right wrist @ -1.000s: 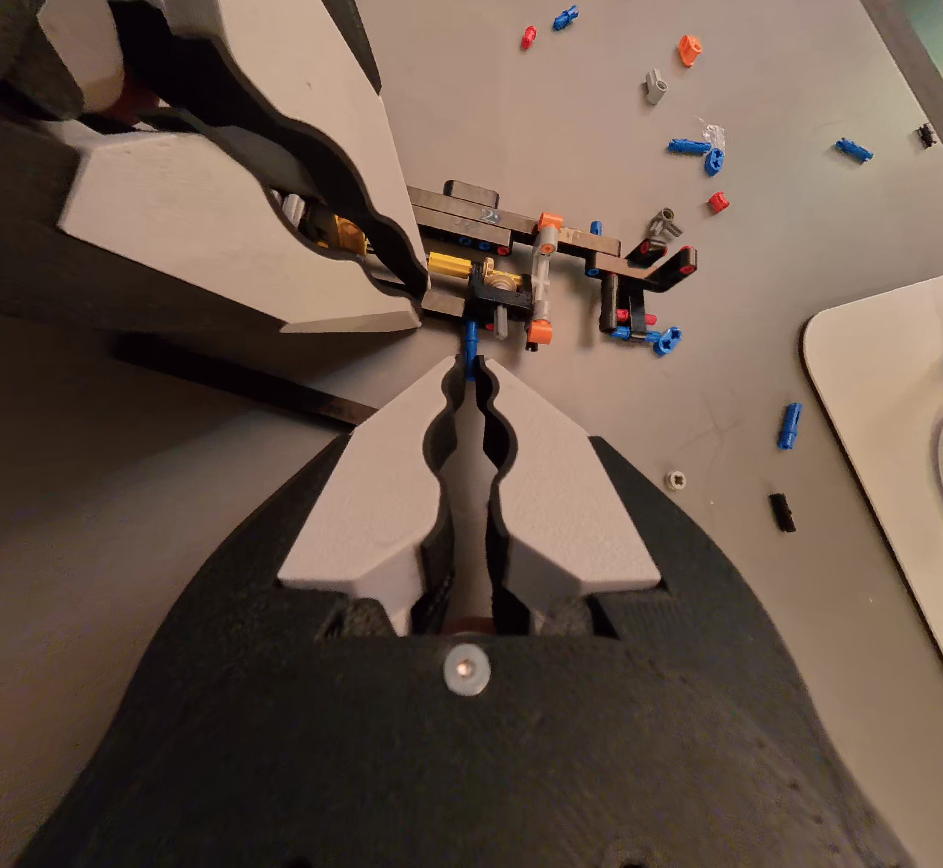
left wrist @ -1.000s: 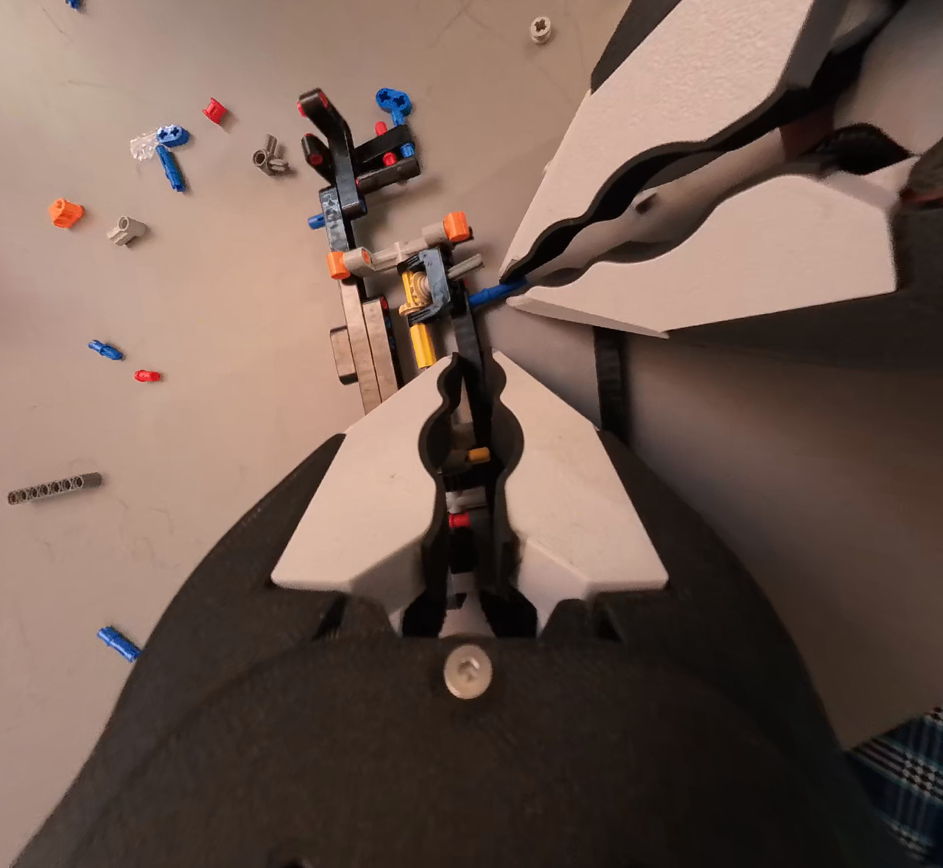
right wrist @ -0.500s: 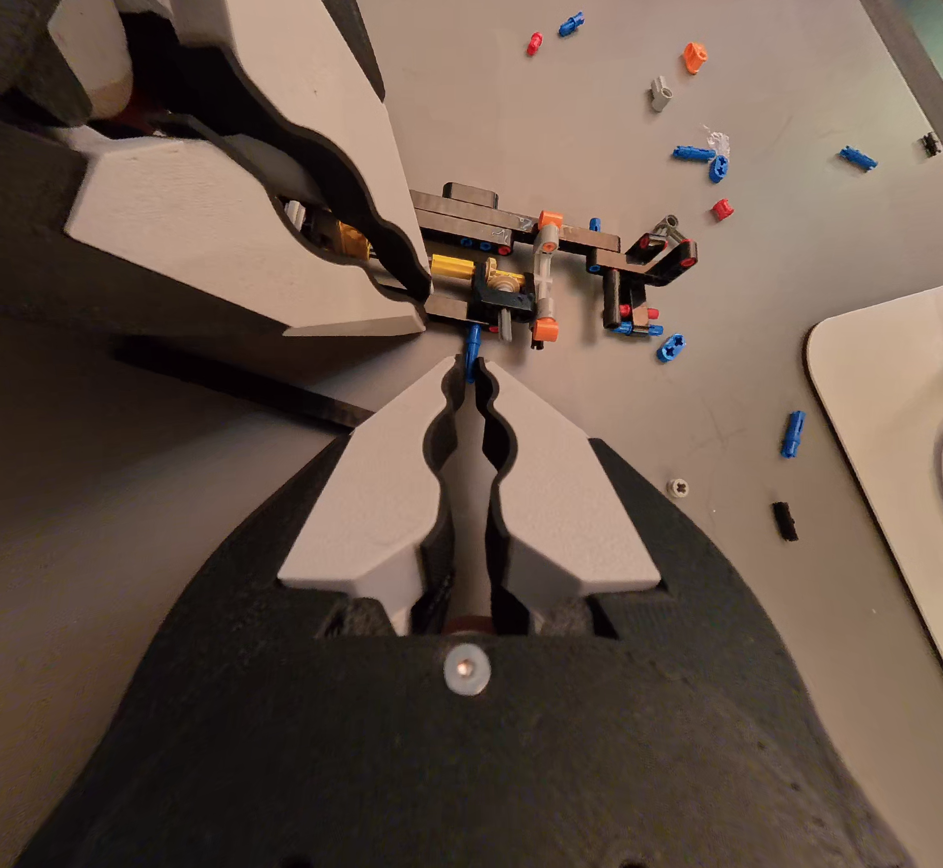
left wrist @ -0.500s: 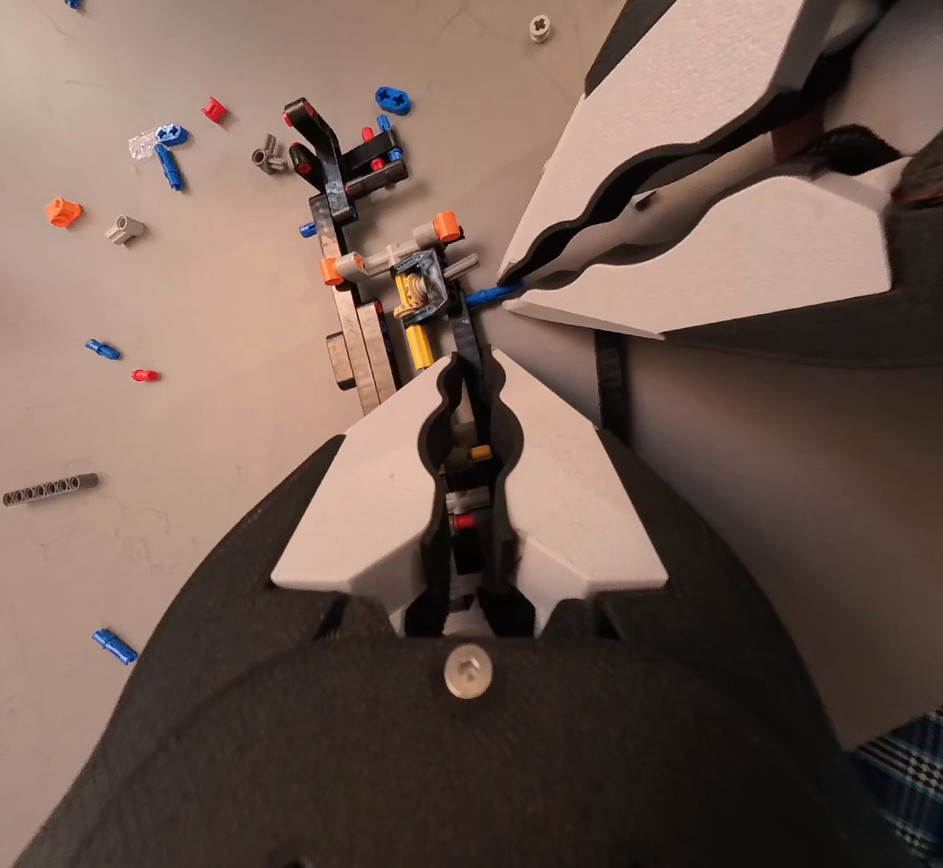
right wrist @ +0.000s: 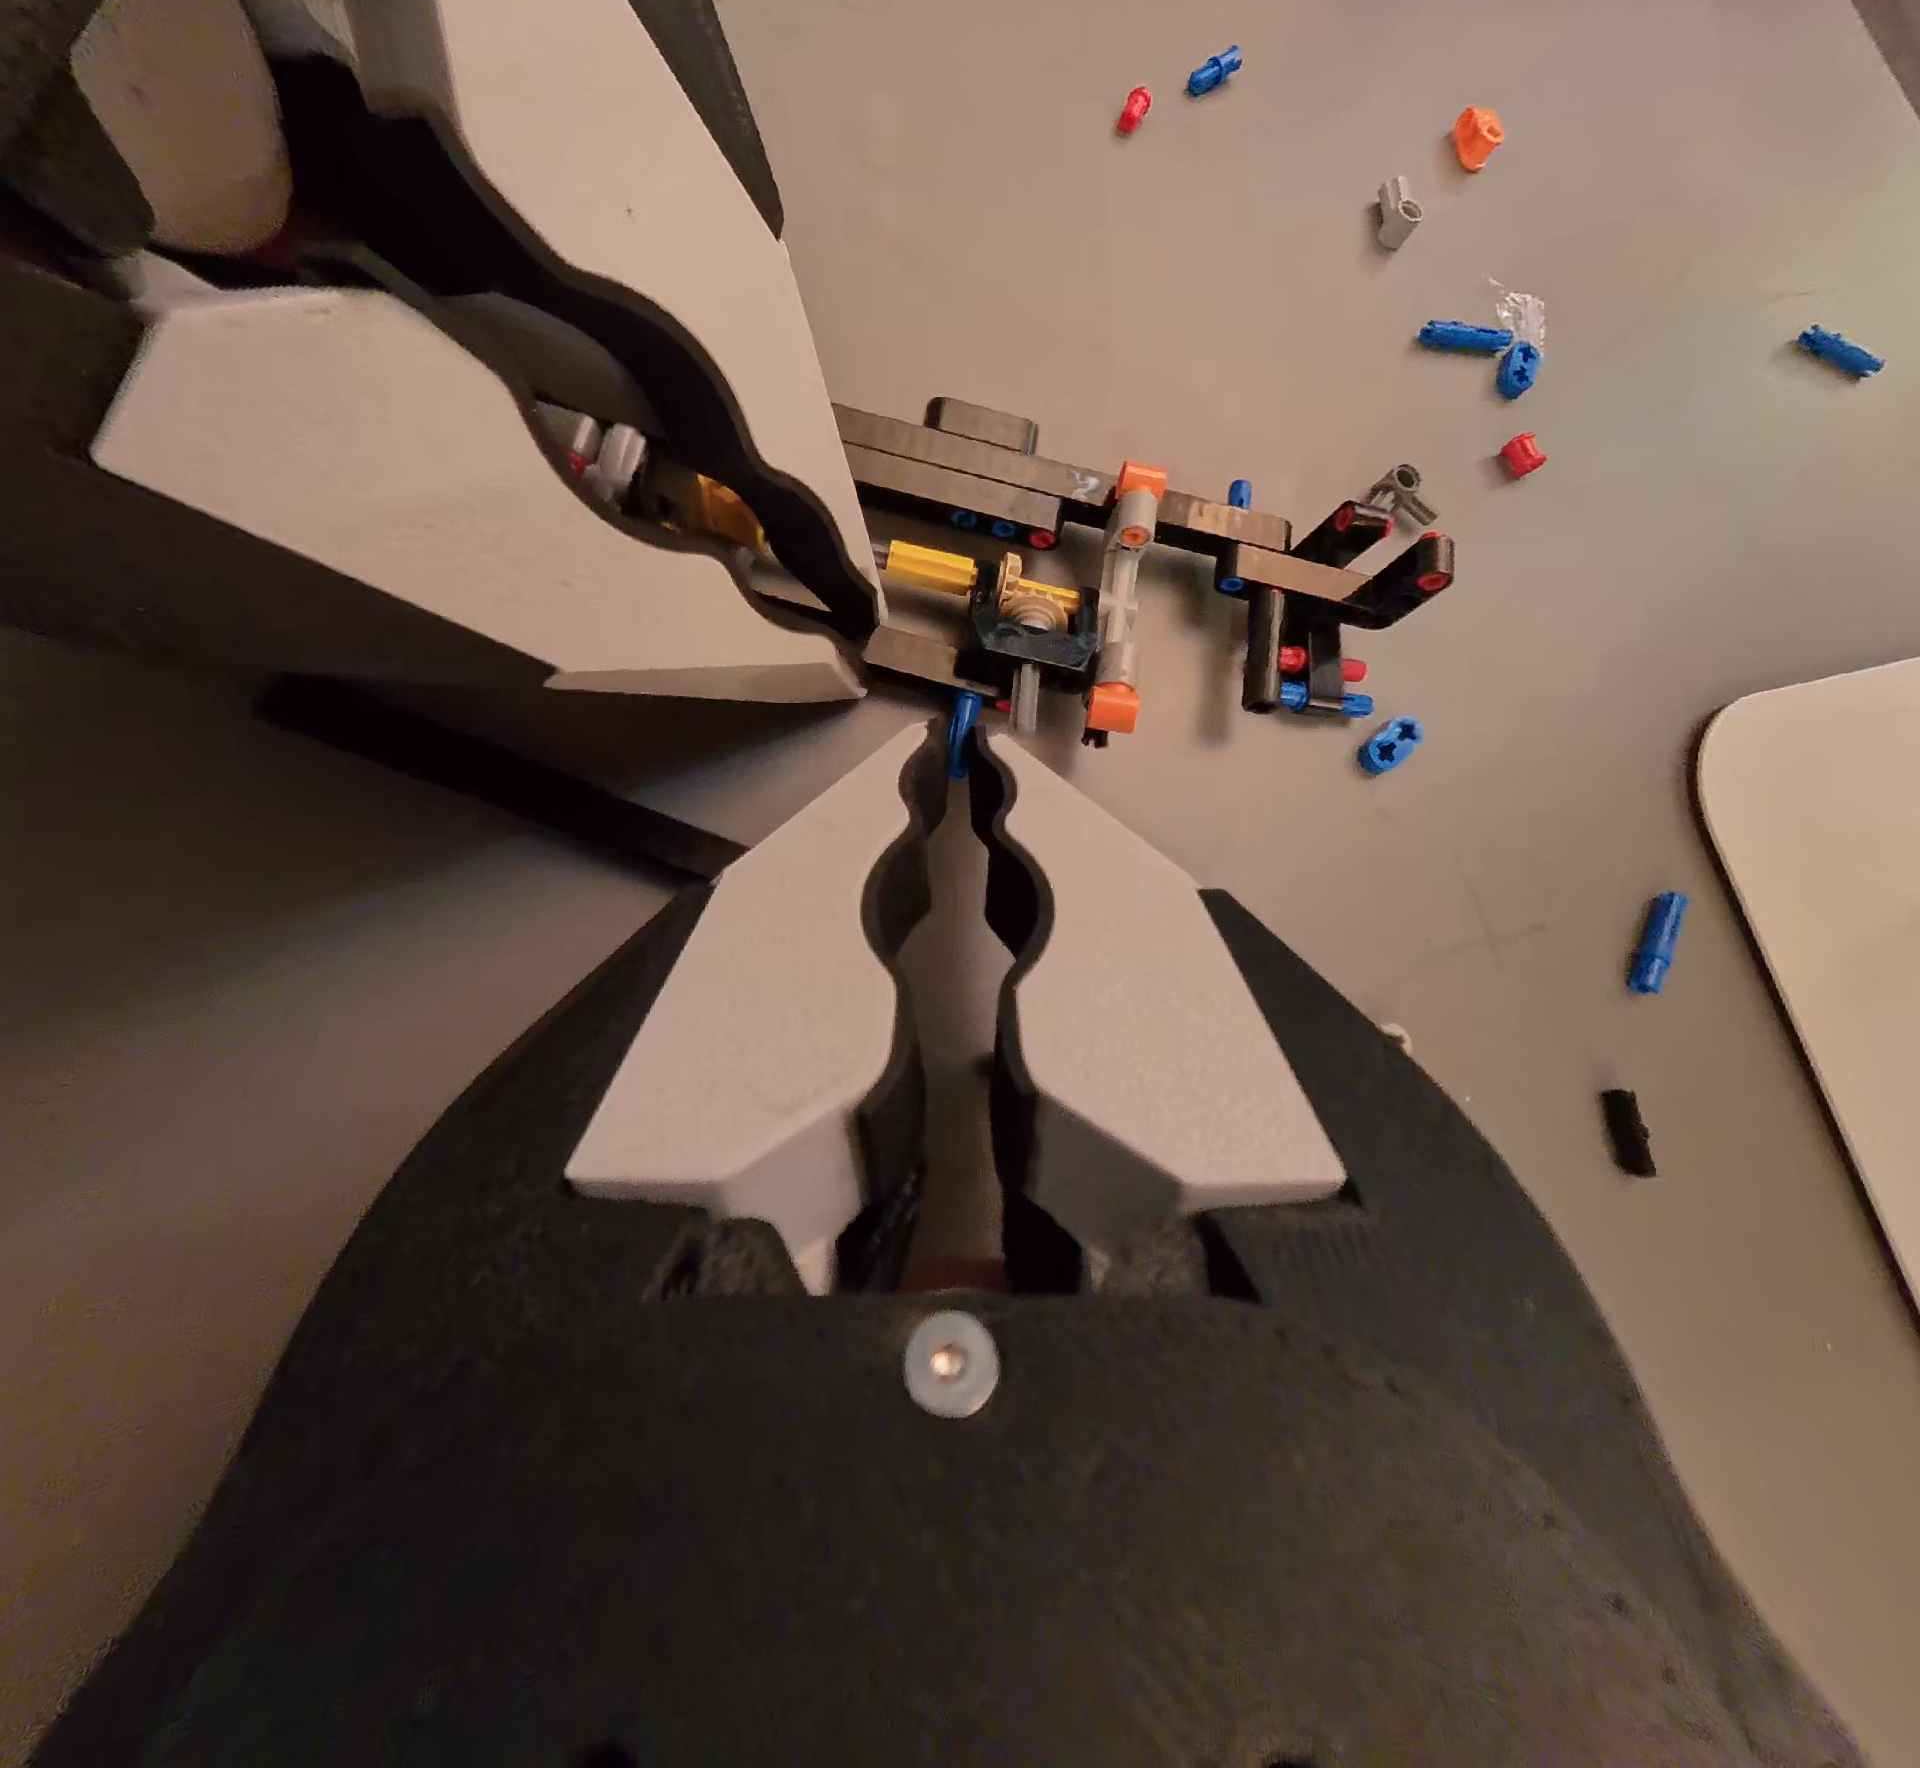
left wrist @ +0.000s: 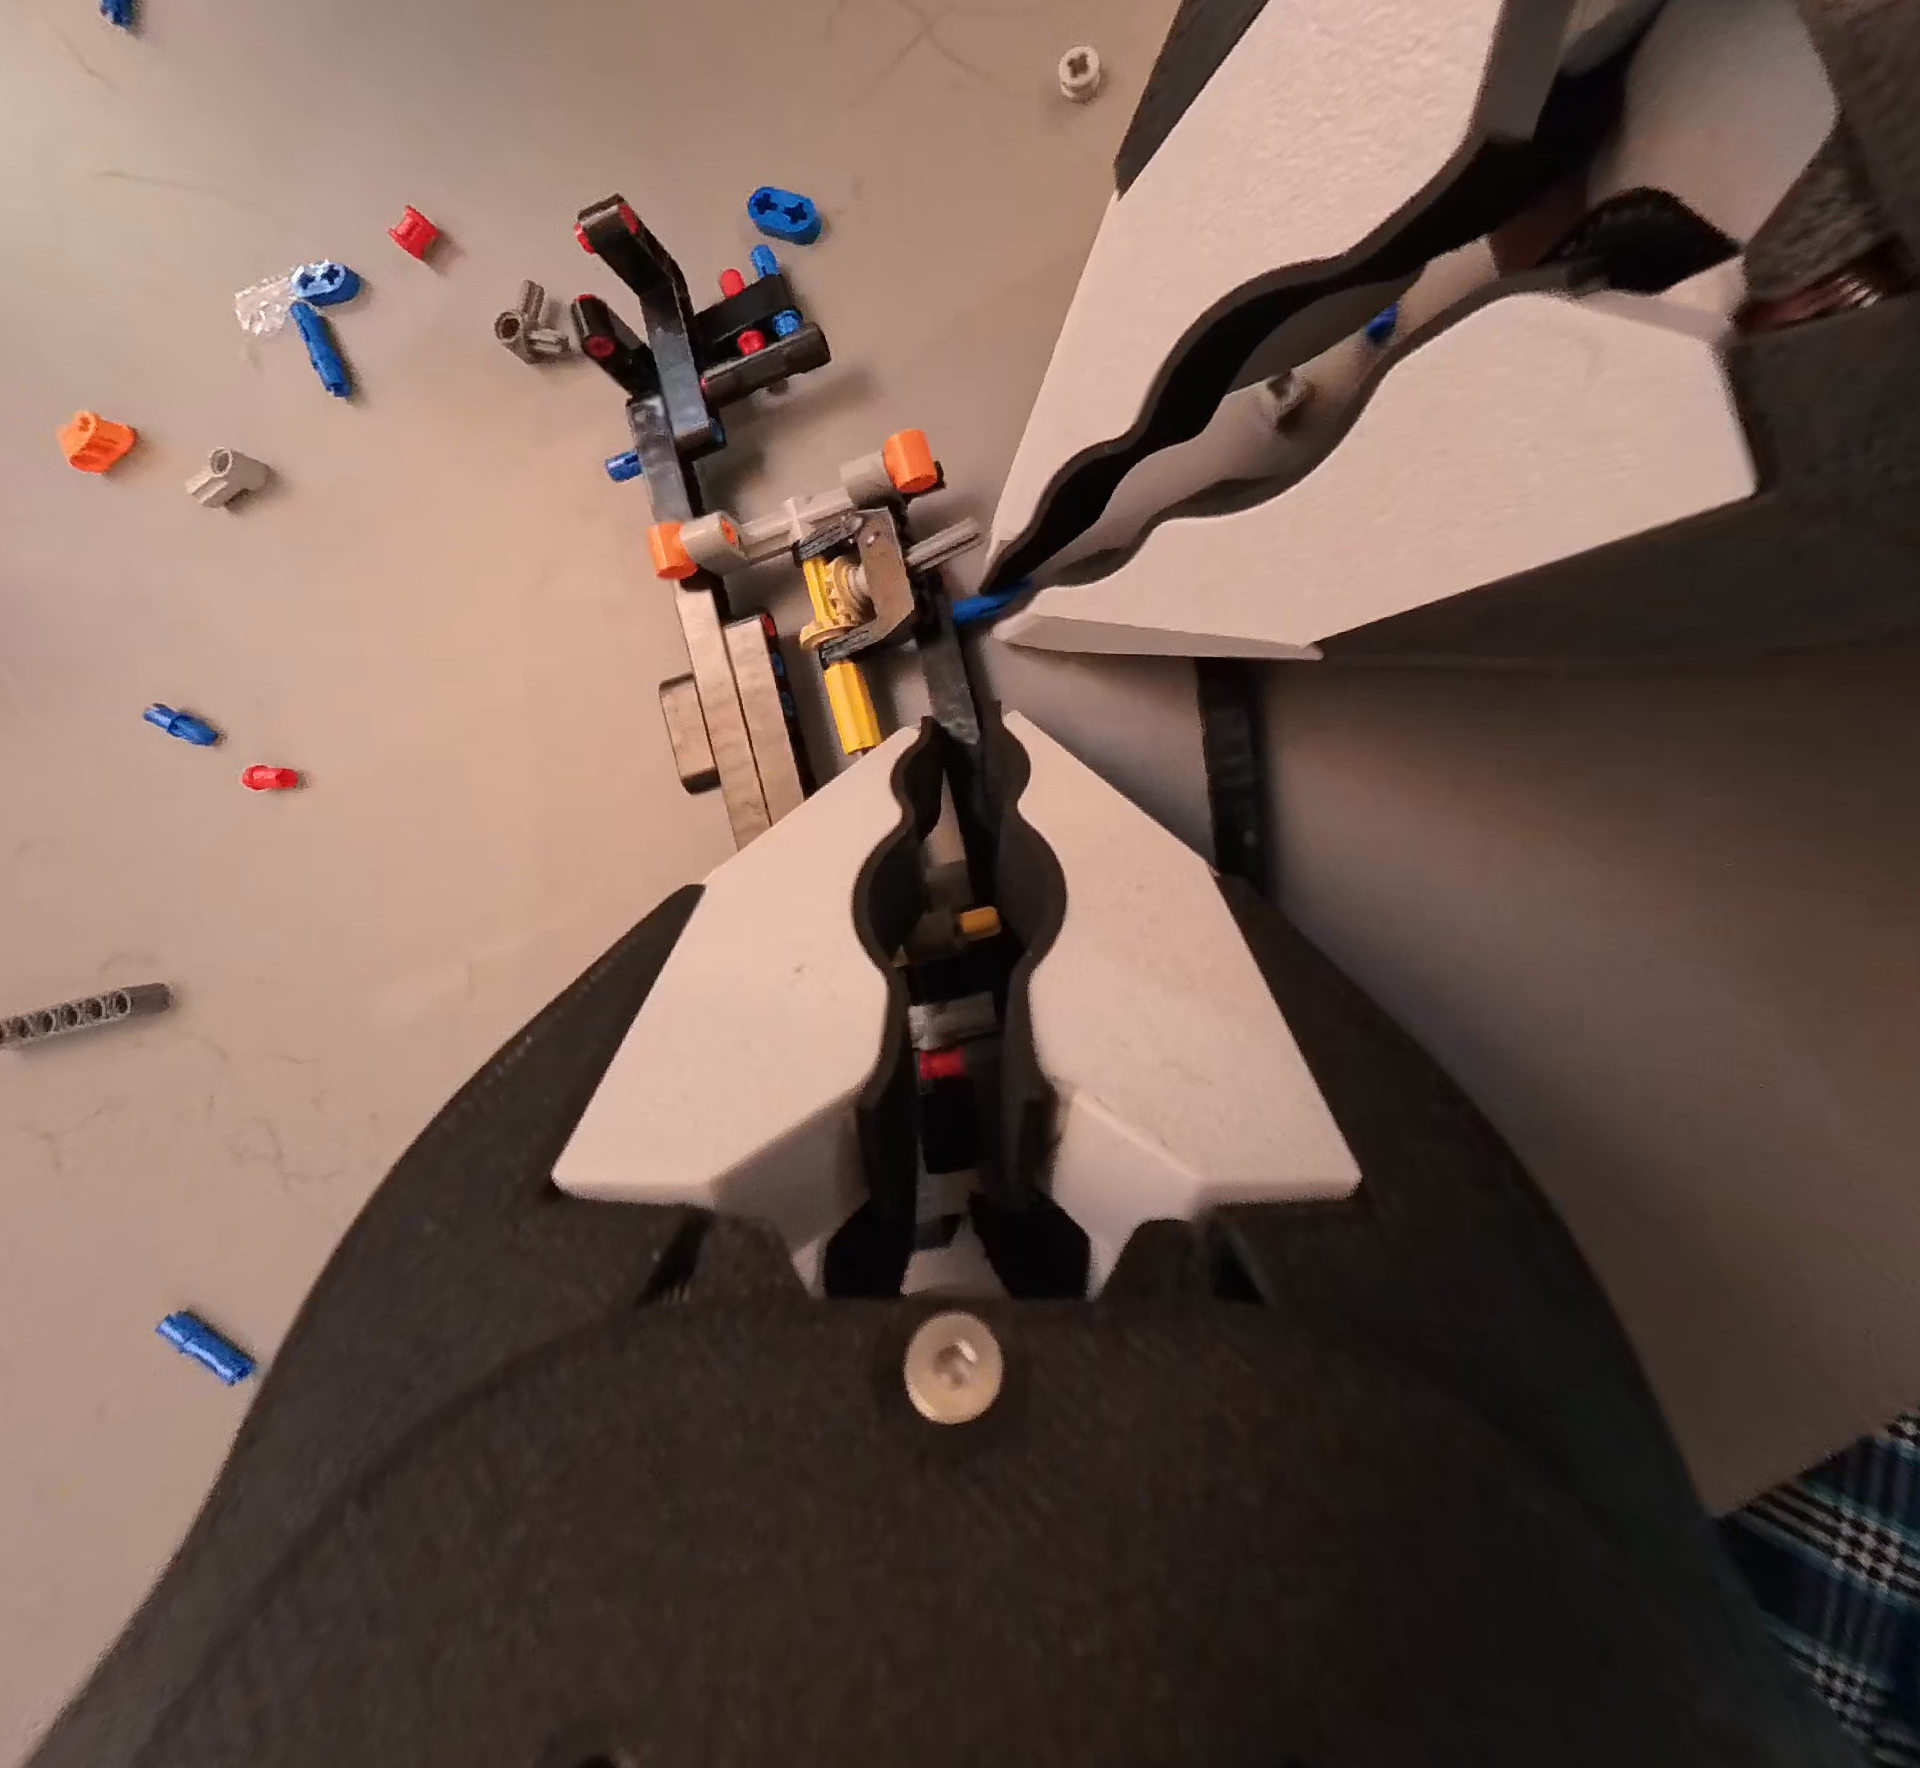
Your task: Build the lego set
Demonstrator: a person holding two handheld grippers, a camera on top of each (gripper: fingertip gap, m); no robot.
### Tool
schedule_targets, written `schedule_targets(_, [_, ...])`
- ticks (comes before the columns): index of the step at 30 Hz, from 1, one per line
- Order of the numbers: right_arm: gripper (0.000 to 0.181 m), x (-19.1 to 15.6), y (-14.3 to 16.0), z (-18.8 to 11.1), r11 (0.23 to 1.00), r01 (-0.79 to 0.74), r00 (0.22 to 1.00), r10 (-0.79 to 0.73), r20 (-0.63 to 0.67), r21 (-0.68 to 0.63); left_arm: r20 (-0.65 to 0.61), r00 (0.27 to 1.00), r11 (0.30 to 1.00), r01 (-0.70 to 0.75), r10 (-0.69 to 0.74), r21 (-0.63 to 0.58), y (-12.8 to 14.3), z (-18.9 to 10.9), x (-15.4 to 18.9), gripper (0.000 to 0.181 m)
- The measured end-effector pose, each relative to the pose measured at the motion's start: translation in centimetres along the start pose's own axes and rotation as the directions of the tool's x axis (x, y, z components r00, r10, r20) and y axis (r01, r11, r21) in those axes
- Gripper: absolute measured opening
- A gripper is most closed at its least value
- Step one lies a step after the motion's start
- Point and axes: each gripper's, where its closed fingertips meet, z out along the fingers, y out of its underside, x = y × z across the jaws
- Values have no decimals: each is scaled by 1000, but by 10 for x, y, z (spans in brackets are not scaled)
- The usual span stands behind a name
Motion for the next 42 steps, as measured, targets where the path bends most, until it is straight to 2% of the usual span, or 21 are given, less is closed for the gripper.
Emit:
schedule_targets(3, [3,-1,1,-7,1000,-11,999,10,49,19,15,1000,1000,14,-14,12,-1,1,-3,6])
schedule_targets(7, [13,10,4,-43,996,-38,997,32,71,75,25,999,1000,25,-25,16,-1,2,-6,7])
schedule_targets(10, [16,23,23,-67,992,-109,989,102,104,70,28,999,999,39,-39,24,-2,2,-8,12])
schedule_targets(13, [16,24,42,-80,991,-132,986,127,107,39,11,998,997,61,-62,41,-4,1,-8,22])
schedule_targets(18, [14,22,56,-75,996,-74,995,76,58,-39,-3,998,997,57,-57,58,-6,-3,-7,25])
schedule_targets(24, [19,20,62,-71,977,-190,980,195,39,-94,-5,998,996,56,-56,66,-4,-9,-4,24])
schedule_targets(26, [25,18,64,-66,973,-206,978,209,23,-105,-8,998,996,58,-58,67,-4,-8,-3,24])
schedule_targets(30, [24,20,60,-58,972,-217,976,218,-3,-89,-6,998,996,59,-59,68,-3,-8,-3,24])
schedule_targets(34, [20,19,53,-51,981,-180,983,182,33,-72,-5,998,996,63,-63,68,-2,-8,-5,24])
schedule_targets(35, [12,20,54,-51,984,-161,986,163,30,-76,-5,998,996,64,-64,68,-2,-8,-5,24])
schedule_targets(39, [24,17,55,-56,980,-184,982,187,25,-77,-8,998,996,68,-67,63,1,-7,-6,24])
schedule_targets(42, [22,16,52,-57,981,-186,982,187,16,-57,-10,998,996,69,-69,59,2,-5,-6,24])
